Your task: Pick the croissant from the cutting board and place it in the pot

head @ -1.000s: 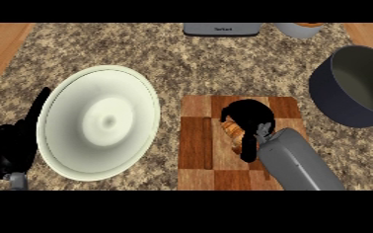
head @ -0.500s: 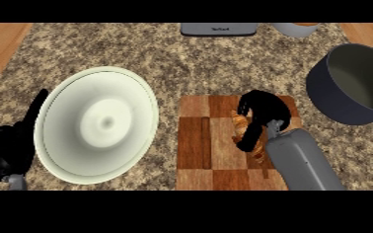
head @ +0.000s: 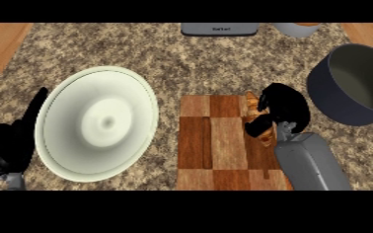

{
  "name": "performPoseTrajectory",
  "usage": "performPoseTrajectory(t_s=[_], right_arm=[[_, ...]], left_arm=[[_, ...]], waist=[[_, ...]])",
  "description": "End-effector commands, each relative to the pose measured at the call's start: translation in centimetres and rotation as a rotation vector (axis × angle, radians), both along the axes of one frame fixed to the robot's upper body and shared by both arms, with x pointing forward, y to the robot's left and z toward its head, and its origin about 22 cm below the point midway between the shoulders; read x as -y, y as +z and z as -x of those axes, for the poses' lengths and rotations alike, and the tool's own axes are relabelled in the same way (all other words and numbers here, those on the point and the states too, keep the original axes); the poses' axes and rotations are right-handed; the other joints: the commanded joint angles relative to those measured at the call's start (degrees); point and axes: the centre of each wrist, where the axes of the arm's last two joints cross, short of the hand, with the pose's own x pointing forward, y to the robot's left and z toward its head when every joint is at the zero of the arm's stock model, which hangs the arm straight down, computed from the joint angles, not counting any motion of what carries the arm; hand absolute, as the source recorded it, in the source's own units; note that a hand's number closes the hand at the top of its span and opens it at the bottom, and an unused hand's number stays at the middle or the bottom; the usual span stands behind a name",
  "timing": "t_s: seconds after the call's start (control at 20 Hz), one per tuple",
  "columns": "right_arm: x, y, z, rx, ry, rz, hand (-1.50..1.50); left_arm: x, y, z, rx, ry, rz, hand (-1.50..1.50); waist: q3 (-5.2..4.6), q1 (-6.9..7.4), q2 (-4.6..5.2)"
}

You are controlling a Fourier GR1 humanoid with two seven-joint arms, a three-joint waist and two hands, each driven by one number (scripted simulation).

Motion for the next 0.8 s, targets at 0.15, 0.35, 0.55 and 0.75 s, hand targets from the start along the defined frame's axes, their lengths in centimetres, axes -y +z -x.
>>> performPoseTrajectory(t_s=[0.15, 0.35, 0.55, 0.75], right_arm=[[-1.7, 5.2, 1.6, 0.361, -0.136, 0.231, 1.50], [-1.4, 10.0, 2.1, 0.551, -0.218, 0.319, 1.50], [0.1, 13.0, 2.7, 0.631, -0.283, 0.209, 1.50], [2.7, 14.8, 5.0, 0.713, -0.316, 0.169, 1.50]], left_arm=[[-0.4, -0.3, 0.3, -0.002, -0.005, 0.012, 0.00], [-0.2, 0.1, -0.3, 0.000, 0.002, -0.004, 0.00], [0.7, -0.9, -0.2, -0.009, 0.006, -0.011, 0.00], [0.4, -1.3, 1.2, -0.003, 0.009, -0.005, 0.00]], waist=[[-0.11, -0.08, -0.10], [-0.10, -0.35, -0.10], [-0.05, 0.08, 0.17], [-0.04, 0.10, 0.11]])
